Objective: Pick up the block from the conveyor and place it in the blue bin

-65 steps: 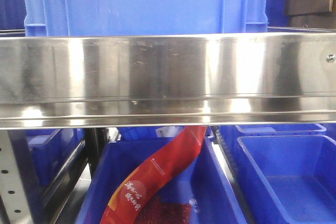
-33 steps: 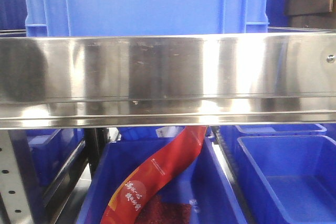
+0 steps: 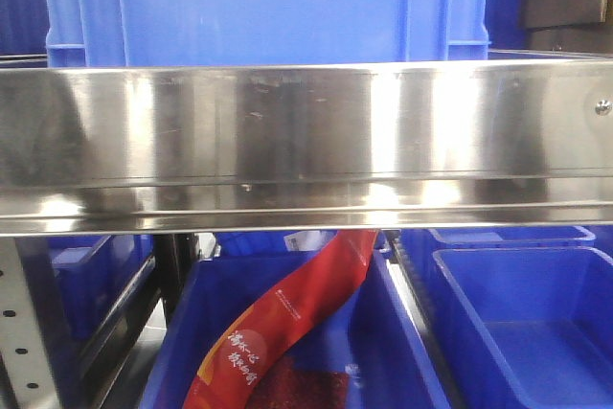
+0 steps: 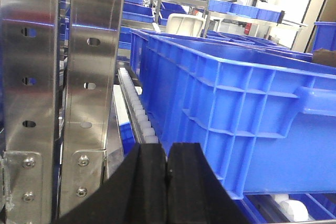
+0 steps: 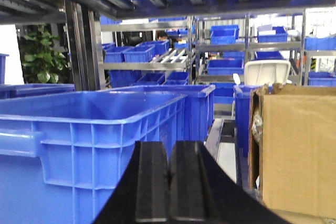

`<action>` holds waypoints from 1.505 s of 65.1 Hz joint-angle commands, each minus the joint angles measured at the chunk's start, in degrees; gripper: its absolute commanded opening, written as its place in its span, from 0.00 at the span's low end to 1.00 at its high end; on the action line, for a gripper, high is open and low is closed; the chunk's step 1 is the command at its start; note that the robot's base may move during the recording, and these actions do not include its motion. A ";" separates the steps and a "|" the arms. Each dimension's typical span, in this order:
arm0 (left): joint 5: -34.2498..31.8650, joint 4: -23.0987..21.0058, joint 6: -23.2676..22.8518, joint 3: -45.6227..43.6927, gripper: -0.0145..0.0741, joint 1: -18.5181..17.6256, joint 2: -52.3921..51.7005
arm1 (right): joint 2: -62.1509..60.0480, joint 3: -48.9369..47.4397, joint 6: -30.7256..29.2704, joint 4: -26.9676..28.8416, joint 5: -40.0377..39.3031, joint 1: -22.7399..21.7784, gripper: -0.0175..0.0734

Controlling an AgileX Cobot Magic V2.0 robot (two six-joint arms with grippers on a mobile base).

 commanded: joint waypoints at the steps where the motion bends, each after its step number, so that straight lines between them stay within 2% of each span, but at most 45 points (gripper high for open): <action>1: -1.11 -0.54 -0.08 0.17 0.04 0.10 -0.37 | -0.23 0.16 -0.07 -0.02 -1.31 -0.20 0.02; 14: -1.24 -0.54 -0.08 0.17 0.04 0.10 -0.37 | -0.93 1.62 -0.07 -1.18 -0.93 -0.88 0.02; 33: -2.40 -0.54 -0.08 0.17 0.04 0.10 -0.37 | -12.29 17.84 -0.07 -2.34 -1.08 -11.58 0.02; 42: -2.81 -0.54 -0.08 0.17 0.04 0.10 -0.37 | -16.50 23.48 -0.07 -2.34 -1.45 -13.95 0.02; 54: -2.81 -0.54 -0.08 0.17 0.04 0.10 -0.37 | -19.46 23.48 -0.07 -2.34 1.74 -13.97 0.02; 98: -2.81 -0.54 -0.08 0.17 0.04 0.10 -0.37 | -19.46 23.48 -0.07 -2.34 1.74 -13.97 0.02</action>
